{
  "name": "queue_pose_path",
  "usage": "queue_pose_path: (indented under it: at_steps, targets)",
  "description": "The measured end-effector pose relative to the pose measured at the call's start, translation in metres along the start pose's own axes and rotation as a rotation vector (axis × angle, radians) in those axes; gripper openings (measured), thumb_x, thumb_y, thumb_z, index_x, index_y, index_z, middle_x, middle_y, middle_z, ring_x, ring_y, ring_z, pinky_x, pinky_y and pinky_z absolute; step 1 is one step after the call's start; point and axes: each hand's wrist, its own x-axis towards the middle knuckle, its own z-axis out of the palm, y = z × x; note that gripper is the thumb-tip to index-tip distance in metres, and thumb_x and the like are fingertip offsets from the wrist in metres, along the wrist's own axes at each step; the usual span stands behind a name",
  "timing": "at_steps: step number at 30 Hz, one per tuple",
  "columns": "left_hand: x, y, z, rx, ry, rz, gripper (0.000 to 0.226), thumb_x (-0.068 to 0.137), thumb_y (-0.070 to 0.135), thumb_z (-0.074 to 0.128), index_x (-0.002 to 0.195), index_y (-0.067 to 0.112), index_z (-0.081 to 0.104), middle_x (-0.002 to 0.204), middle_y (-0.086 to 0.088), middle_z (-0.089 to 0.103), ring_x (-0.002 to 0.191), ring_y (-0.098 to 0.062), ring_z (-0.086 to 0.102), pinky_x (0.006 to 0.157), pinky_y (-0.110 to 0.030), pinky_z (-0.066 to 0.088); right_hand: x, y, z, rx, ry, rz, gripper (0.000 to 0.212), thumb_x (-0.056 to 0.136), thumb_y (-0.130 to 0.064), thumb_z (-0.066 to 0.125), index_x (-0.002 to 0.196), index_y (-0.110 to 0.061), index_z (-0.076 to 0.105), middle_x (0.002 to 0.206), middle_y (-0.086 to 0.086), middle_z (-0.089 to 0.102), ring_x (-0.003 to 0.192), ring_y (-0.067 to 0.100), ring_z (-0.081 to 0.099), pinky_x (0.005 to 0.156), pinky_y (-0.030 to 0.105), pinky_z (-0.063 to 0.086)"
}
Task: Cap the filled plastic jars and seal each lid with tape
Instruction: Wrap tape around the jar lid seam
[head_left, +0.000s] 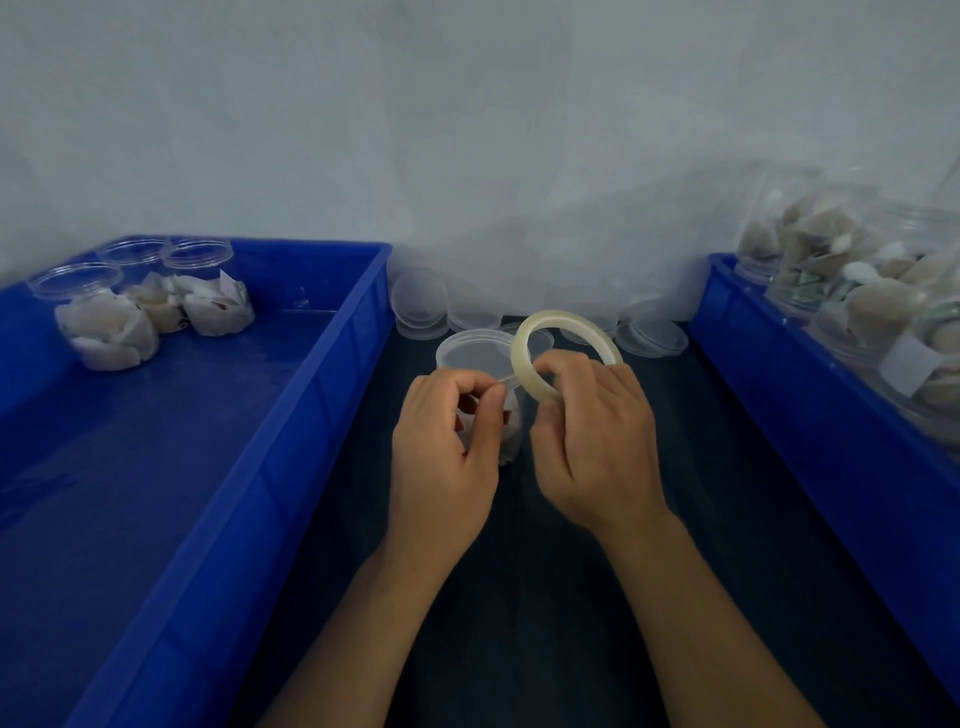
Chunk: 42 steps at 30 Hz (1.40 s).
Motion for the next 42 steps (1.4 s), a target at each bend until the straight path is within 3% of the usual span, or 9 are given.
queue_pose_path:
  at_steps: [4, 8, 12, 24, 35, 37, 40, 42]
  targets:
    - [0.000, 0.000, -0.001, -0.018, 0.003, -0.002, 0.005, 0.105, 0.030, 0.059, 0.103, 0.027, 0.062, 0.095, 0.012, 0.062, 0.086, -0.013, 0.062, 0.072, -0.018, 0.049, -0.001, -0.001, 0.001, 0.021, -0.015, 0.007, 0.026, 0.098, -0.019, 0.047, 0.111, -0.006, 0.065, 0.081, -0.001, 0.061, 0.072, 0.008, 0.043, 0.075, 0.029, 0.037]
    - [-0.001, -0.003, -0.002, 0.029, 0.008, -0.006, 0.006, 0.105, 0.031, 0.059, 0.106, 0.027, 0.063, 0.098, 0.012, 0.063, 0.092, -0.010, 0.063, 0.078, -0.015, 0.049, 0.000, 0.001, 0.002, -0.060, 0.002, -0.025, 0.023, 0.100, -0.021, 0.056, 0.114, -0.007, 0.067, 0.080, 0.001, 0.066, 0.069, 0.015, 0.054, 0.073, 0.037, 0.046]
    - [-0.005, -0.005, 0.000, 0.114, 0.000, 0.034, 0.015, 0.104, 0.030, 0.058, 0.109, 0.019, 0.067, 0.102, 0.010, 0.065, 0.092, -0.004, 0.063, 0.082, -0.013, 0.050, 0.001, 0.002, 0.003, -0.178, 0.005, -0.057, 0.025, 0.100, -0.022, 0.059, 0.120, -0.009, 0.068, 0.073, -0.001, 0.064, 0.064, 0.017, 0.052, 0.071, 0.038, 0.045]
    - [-0.008, 0.000, 0.008, 0.257, 0.076, 0.017, 0.011, 0.102, 0.023, 0.063, 0.101, 0.013, 0.068, 0.098, 0.003, 0.062, 0.091, -0.011, 0.052, 0.077, -0.018, 0.042, 0.010, -0.018, 0.002, -0.388, -0.039, 0.123, 0.033, 0.098, -0.028, 0.057, 0.124, -0.015, 0.072, 0.058, -0.004, 0.058, 0.054, 0.018, 0.051, 0.075, 0.041, 0.044]
    - [-0.005, -0.001, 0.007, 0.287, 0.051, -0.079, 0.006, 0.102, 0.023, 0.065, 0.097, 0.020, 0.065, 0.097, 0.006, 0.058, 0.092, -0.009, 0.049, 0.079, -0.009, 0.036, 0.017, -0.034, -0.005, -0.429, -0.187, 0.189, 0.061, 0.096, -0.038, 0.029, 0.132, -0.020, 0.074, 0.060, -0.002, 0.065, 0.055, 0.023, 0.060, 0.078, 0.045, 0.050]
    - [-0.003, -0.001, 0.006, 0.301, 0.070, -0.059, 0.006, 0.102, 0.021, 0.066, 0.096, 0.020, 0.064, 0.098, 0.005, 0.057, 0.093, -0.009, 0.046, 0.081, -0.009, 0.035, 0.018, -0.034, -0.006, -0.423, -0.221, 0.170, 0.055, 0.097, -0.036, 0.034, 0.134, -0.020, 0.072, 0.064, 0.000, 0.067, 0.057, 0.024, 0.061, 0.076, 0.045, 0.048]
    - [-0.003, -0.003, 0.006, 0.310, 0.079, -0.051, 0.007, 0.101, 0.020, 0.067, 0.096, 0.020, 0.063, 0.100, 0.004, 0.055, 0.096, -0.009, 0.043, 0.084, -0.007, 0.034, 0.017, -0.033, -0.004, -0.397, -0.254, 0.147, 0.039, 0.098, -0.024, 0.061, 0.135, -0.017, 0.071, 0.069, 0.003, 0.069, 0.060, 0.026, 0.063, 0.073, 0.044, 0.044]
    - [-0.003, -0.004, 0.007, 0.312, 0.086, -0.056, 0.006, 0.102, 0.021, 0.067, 0.097, 0.020, 0.064, 0.102, 0.002, 0.056, 0.097, -0.009, 0.043, 0.086, -0.007, 0.034, 0.016, -0.032, -0.002, -0.388, -0.228, 0.143, 0.036, 0.094, -0.017, 0.070, 0.130, -0.015, 0.074, 0.066, 0.004, 0.068, 0.056, 0.026, 0.061, 0.069, 0.041, 0.041]
